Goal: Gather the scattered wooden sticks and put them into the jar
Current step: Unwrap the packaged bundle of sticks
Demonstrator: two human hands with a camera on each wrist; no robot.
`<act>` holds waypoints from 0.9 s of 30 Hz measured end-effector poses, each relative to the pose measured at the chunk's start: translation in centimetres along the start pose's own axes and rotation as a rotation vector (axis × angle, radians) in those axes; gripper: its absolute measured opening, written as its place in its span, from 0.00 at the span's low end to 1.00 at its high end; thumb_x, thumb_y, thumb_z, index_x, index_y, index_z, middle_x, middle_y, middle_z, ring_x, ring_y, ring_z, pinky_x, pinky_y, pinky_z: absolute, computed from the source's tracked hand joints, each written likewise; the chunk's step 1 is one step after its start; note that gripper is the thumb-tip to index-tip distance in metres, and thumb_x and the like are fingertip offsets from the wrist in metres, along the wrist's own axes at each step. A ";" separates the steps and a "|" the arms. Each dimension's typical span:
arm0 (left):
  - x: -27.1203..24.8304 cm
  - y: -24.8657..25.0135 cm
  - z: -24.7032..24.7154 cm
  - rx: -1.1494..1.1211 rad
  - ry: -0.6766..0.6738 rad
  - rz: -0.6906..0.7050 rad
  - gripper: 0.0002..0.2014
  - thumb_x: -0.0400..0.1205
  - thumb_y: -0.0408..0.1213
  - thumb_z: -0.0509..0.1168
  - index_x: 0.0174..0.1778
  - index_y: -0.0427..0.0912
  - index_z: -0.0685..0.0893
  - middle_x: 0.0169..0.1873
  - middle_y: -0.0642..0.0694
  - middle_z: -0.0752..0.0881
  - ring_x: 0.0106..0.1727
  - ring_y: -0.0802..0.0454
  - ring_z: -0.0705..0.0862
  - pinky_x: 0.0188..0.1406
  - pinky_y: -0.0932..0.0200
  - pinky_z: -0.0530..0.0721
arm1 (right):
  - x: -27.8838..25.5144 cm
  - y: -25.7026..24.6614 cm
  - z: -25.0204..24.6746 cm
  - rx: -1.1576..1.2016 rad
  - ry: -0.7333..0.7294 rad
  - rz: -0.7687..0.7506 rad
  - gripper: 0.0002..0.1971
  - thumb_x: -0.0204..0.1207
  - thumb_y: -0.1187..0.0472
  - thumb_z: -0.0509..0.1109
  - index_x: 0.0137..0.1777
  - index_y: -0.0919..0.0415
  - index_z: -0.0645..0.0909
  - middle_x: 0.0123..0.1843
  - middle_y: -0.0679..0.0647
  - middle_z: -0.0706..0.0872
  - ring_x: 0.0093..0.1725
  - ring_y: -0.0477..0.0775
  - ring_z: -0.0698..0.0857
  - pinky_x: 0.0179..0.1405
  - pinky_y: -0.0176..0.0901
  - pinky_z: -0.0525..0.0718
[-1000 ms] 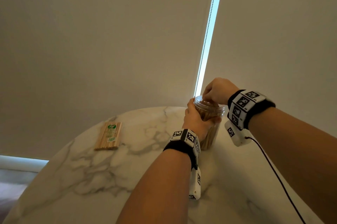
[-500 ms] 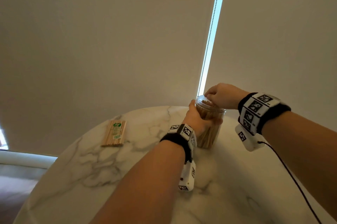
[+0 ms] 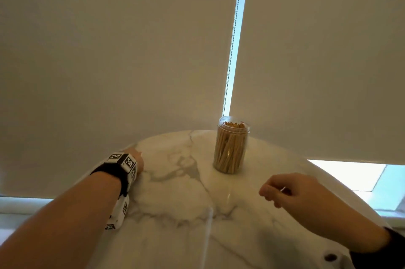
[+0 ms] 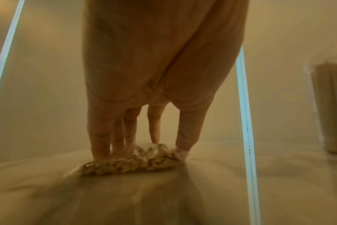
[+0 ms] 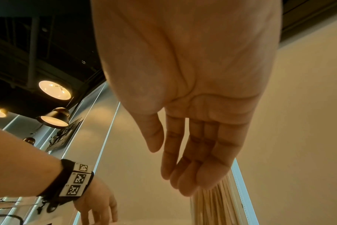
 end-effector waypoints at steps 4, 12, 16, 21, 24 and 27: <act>-2.9 1.1 0.7 -0.180 0.106 0.055 0.26 0.90 0.43 0.53 0.85 0.42 0.63 0.79 0.38 0.73 0.77 0.42 0.74 0.77 0.52 0.71 | -1.4 -0.1 1.6 0.010 -0.039 -0.009 0.12 0.83 0.42 0.65 0.51 0.41 0.89 0.44 0.34 0.88 0.44 0.36 0.87 0.52 0.38 0.86; -16.6 5.2 -2.6 -0.679 -0.009 0.419 0.10 0.84 0.45 0.65 0.59 0.50 0.86 0.51 0.52 0.87 0.51 0.54 0.86 0.49 0.58 0.83 | -1.8 -2.6 2.5 0.220 0.032 -0.130 0.24 0.82 0.46 0.69 0.77 0.35 0.71 0.65 0.37 0.83 0.54 0.41 0.87 0.58 0.40 0.82; -20.4 6.3 -4.1 -0.669 -0.146 0.639 0.12 0.83 0.38 0.66 0.60 0.53 0.89 0.50 0.55 0.91 0.50 0.59 0.88 0.52 0.65 0.84 | -1.4 -3.9 2.8 0.355 0.046 -0.226 0.27 0.82 0.52 0.73 0.79 0.36 0.72 0.68 0.38 0.81 0.56 0.40 0.87 0.56 0.32 0.80; -20.4 7.3 -4.7 -0.802 0.099 0.732 0.14 0.83 0.37 0.69 0.63 0.55 0.86 0.56 0.53 0.88 0.55 0.59 0.87 0.56 0.59 0.86 | -0.8 -3.9 3.3 0.615 0.103 -0.196 0.06 0.80 0.65 0.74 0.54 0.56 0.88 0.46 0.55 0.91 0.43 0.53 0.92 0.46 0.52 0.93; -18.9 7.9 -3.3 -1.241 0.311 0.494 0.40 0.74 0.53 0.78 0.80 0.52 0.68 0.66 0.49 0.79 0.64 0.53 0.80 0.61 0.55 0.81 | -0.2 -3.7 3.5 0.916 0.175 -0.083 0.04 0.83 0.69 0.70 0.54 0.66 0.85 0.51 0.63 0.91 0.44 0.55 0.92 0.43 0.49 0.93; -18.5 9.8 -1.5 -1.715 -0.062 0.345 0.46 0.72 0.55 0.79 0.82 0.45 0.65 0.66 0.40 0.85 0.64 0.43 0.85 0.66 0.42 0.82 | 1.1 -3.9 4.2 1.145 0.145 -0.006 0.04 0.83 0.70 0.69 0.56 0.68 0.82 0.54 0.65 0.90 0.45 0.56 0.92 0.44 0.48 0.91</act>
Point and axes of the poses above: each hand's wrist, its own x-axis towards the middle knuckle, its own z-axis out of the palm, y = z × x, the point moved 1 cm from there along x, towards the middle knuckle
